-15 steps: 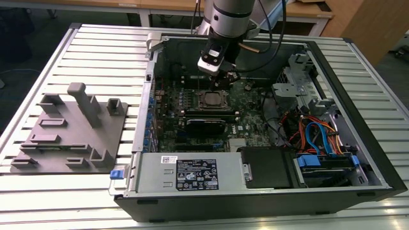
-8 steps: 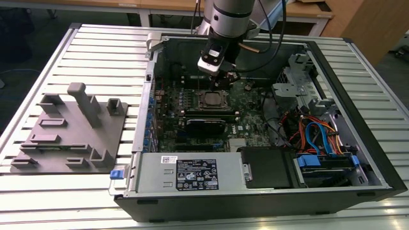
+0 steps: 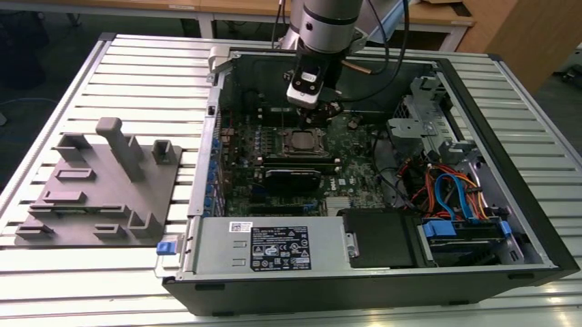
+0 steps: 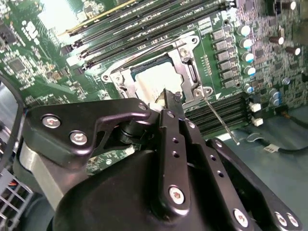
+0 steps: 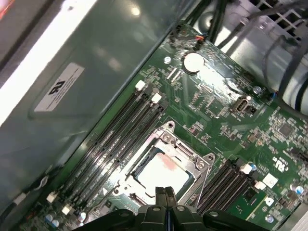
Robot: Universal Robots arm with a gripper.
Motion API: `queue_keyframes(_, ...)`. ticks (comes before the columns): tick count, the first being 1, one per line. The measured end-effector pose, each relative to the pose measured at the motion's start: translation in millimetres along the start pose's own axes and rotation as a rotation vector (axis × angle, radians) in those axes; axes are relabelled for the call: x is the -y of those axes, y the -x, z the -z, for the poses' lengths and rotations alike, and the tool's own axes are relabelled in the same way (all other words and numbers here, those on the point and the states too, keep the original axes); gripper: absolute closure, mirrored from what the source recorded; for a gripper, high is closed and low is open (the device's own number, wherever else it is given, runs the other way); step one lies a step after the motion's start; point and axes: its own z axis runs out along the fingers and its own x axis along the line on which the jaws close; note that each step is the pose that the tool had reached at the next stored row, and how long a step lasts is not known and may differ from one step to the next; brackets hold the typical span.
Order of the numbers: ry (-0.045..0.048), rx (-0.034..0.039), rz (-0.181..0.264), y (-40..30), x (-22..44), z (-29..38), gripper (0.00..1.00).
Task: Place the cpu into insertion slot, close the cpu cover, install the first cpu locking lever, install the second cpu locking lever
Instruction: 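Install the first cpu locking lever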
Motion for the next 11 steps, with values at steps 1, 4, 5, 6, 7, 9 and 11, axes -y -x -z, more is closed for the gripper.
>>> queue_keyframes(1, -0.0004, 0.0005, 0.016, 0.0, 0.0, 0.0, 0.9)
queue_keyframes(4, -0.0018, 0.002, 0.065, 0.0, 0.0, 0.0, 0.9)
queue_keyframes(5, -0.0022, 0.0025, 0.08, 0.0, 0.0, 0.0, 0.9)
queue_keyframes(6, -0.0027, 0.003, 0.095, 0.0, 0.0, 0.0, 0.9)
queue_keyframes(7, -0.0032, 0.0035, 0.11, 0.0, 0.0, 0.0, 0.9)
queue_keyframes(9, -0.004, 0.0043, 0.138, 0.0, 0.0, 0.0, 0.9)
queue_keyframes(11, -0.0048, 0.0052, 0.167, 0.0, 0.0, 0.0, 0.9)
